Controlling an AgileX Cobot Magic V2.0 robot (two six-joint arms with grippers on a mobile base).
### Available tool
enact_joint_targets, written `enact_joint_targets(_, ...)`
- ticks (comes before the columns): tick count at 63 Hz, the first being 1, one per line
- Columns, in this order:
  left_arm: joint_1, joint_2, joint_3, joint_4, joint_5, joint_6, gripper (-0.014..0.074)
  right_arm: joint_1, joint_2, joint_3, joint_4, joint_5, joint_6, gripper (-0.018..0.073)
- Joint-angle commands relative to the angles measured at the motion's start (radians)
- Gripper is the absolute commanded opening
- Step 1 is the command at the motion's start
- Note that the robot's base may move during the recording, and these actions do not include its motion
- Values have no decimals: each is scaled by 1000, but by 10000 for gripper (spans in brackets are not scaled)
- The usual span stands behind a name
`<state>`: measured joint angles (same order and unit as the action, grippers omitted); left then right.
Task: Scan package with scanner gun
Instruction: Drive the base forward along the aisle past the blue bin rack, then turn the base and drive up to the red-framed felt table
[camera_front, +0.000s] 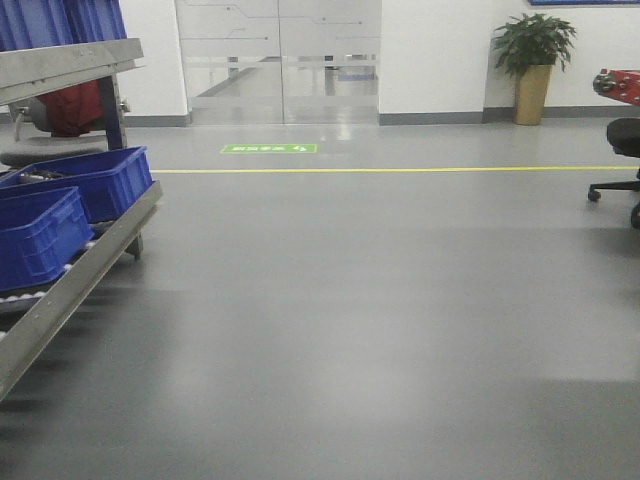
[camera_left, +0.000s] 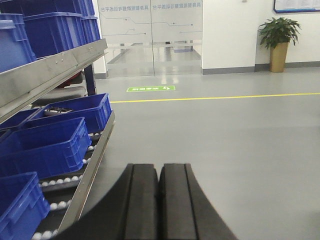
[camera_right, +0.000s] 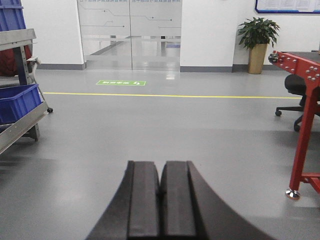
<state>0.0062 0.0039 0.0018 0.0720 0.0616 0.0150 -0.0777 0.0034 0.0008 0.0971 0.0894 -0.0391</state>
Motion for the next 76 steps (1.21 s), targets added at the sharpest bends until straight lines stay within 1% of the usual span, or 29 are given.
enact_joint_targets(1, 1, -4, -2, 2, -26, 1, -111, 1, -3, -1, -6, -15, -4, -162)
enact_joint_targets(76, 1, -4, -2, 2, -26, 1, -111, 1, -3, -1, -6, -15, -4, -162)
